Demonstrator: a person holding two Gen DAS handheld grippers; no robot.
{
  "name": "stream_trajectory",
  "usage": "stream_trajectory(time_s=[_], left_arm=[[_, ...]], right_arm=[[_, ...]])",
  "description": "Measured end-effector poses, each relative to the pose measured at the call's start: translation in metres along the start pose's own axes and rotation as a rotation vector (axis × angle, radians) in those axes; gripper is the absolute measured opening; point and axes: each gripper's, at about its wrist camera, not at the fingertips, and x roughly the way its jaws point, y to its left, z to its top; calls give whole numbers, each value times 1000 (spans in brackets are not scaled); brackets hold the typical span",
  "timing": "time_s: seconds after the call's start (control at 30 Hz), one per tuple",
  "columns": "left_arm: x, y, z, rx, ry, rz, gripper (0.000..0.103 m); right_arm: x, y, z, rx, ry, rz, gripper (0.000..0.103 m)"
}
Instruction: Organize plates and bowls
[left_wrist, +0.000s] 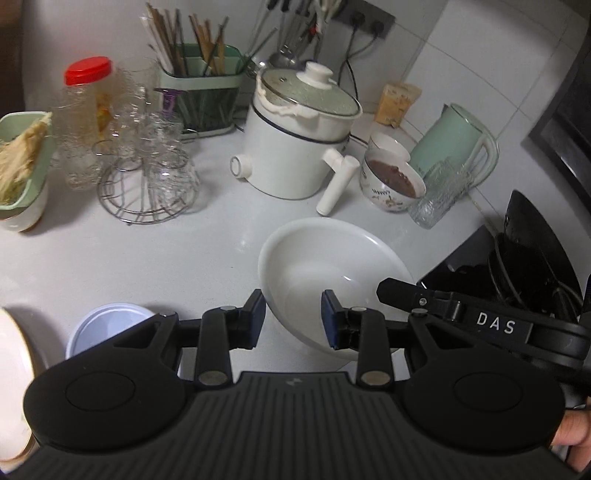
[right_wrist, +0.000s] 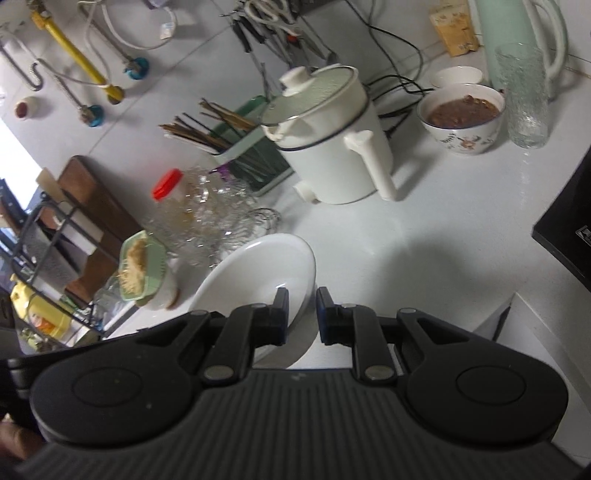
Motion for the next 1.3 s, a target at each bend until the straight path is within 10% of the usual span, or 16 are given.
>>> stream_trajectory(time_s=[0.63, 1.3], left_arm=[[-55, 68, -12, -204, -116, 134, 37], [-21, 145, -80, -423, -50, 294, 37]], right_arm=[[31, 71, 5, -176, 98, 171, 19], [110, 115, -52, -373, 315, 168, 19]])
